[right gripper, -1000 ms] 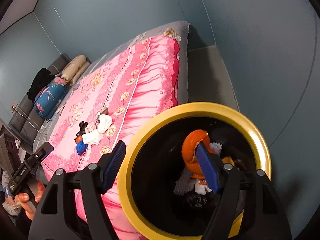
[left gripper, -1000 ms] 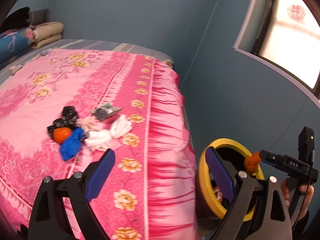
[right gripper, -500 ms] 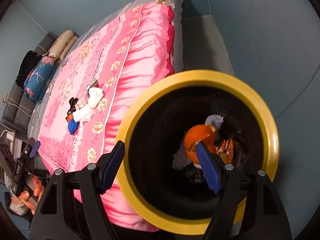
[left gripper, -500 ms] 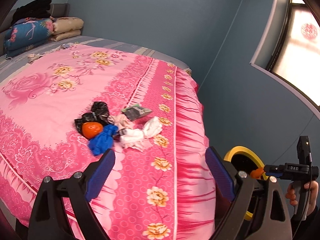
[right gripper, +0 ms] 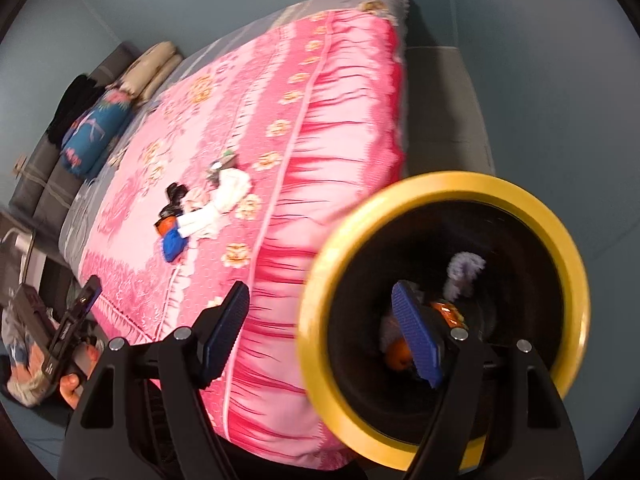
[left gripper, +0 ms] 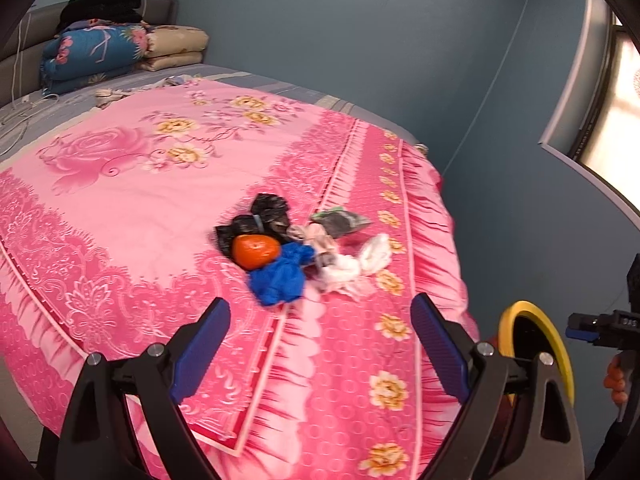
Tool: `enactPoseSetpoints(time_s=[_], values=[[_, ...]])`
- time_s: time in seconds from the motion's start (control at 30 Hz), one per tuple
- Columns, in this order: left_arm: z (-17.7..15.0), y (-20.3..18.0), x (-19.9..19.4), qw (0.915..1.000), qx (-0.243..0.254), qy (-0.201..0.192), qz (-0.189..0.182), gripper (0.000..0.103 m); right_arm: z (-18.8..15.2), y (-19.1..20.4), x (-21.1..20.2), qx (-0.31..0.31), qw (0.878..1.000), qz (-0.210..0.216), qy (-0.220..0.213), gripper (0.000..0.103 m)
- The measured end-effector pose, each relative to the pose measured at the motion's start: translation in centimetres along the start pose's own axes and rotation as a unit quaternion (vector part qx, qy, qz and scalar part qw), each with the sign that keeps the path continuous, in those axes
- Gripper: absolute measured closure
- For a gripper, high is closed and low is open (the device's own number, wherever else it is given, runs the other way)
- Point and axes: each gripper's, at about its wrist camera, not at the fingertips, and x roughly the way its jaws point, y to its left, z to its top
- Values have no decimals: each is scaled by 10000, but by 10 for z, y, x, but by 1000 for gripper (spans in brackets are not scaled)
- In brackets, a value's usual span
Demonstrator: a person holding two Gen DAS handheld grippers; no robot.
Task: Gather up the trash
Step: 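Move both open tools back toward the remaining trash on the bed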
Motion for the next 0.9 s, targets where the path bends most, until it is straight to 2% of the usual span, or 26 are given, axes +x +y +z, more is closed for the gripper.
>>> enactPoseSetpoints(time_s=[0.27,0.5,0.67,0.9], values=[[1,25,18,9994,46,127,314,15,19,56,42,-395,9986,317,181,32],[6,33,41,9986,187,253,432,15,42,106,94,-660,9955,528,426,32],[12,35,62,9977,331,341,483,15,56,126,129,-739,9943,468,605,32],[23,42,91,9967,430,449,525,15,79,139,183,-820,9931,140,821,33]])
